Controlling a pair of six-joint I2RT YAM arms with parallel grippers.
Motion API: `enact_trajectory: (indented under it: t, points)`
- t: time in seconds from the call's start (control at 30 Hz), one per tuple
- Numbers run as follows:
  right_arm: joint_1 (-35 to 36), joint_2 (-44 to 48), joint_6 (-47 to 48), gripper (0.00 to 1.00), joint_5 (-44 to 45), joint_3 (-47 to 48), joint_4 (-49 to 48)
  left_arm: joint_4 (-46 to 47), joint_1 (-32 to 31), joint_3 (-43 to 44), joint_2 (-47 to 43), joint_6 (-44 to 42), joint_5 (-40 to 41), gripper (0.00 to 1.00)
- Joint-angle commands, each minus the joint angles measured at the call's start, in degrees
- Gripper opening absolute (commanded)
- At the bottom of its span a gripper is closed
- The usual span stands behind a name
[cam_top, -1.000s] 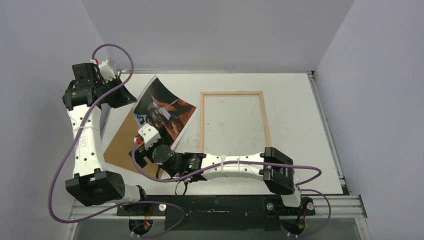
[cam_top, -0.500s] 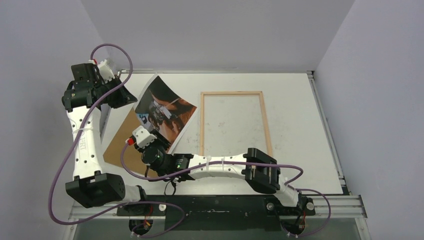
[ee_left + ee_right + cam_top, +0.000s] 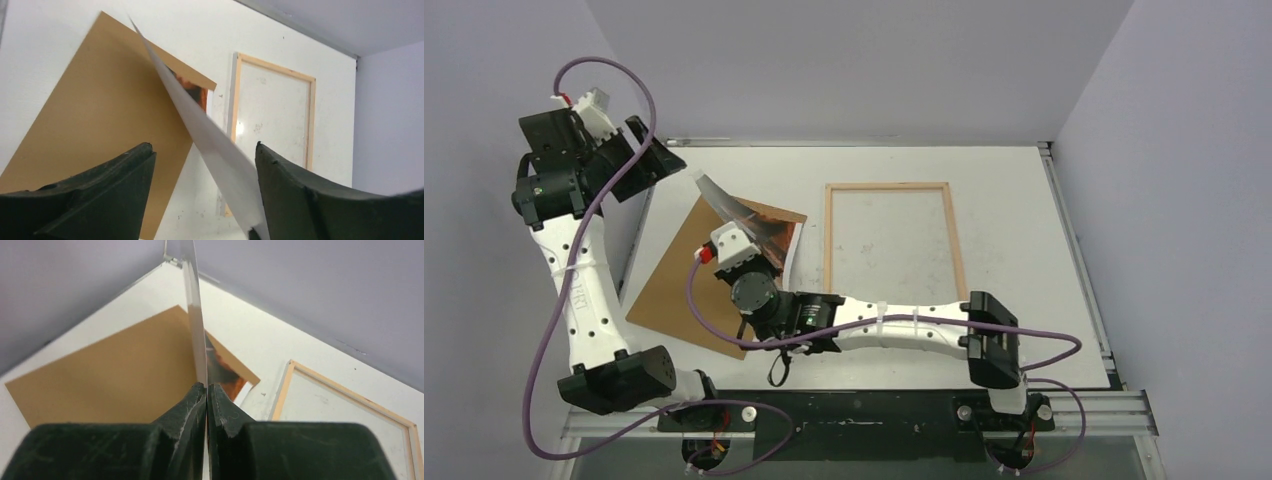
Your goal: Put the photo into the frame
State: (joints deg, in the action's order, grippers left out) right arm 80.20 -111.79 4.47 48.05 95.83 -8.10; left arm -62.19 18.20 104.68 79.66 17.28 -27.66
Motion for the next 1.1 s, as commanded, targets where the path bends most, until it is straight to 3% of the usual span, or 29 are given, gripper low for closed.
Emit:
enact_trajectory:
  t: [0.0,0.23,0.6,0.8,1.07]
  points:
    - [-4.7,11.1,-4.7,0.05,0.2,-0.4,1.1,0.9,4.6,6.4,1.7,0.4,-1.7,0.76]
    - [-20.0,21.8,-27.7,0.05,-6.3,-6.3,12.3,2.8,7.9,7.1,2.1,-3.0,-1.2,0.88]
    - [-40.2,38.3,-54.2,0.05,-7.3,-31.4,19.3,4.1,0.1,-6.0,0.3,-11.2,2.6,0.86]
    - [-43.1,45.3,-65.2,0.05,-4.2,-40.8,23.4,5.4,-8.2,-14.7,-0.9,-15.5,6.2,0.86]
    - [-42.5,47.8,-75.3,0.05,-5.3,-45.9,30.2,6.9,-12.1,-18.2,-1.4,-17.0,8.0,0.86]
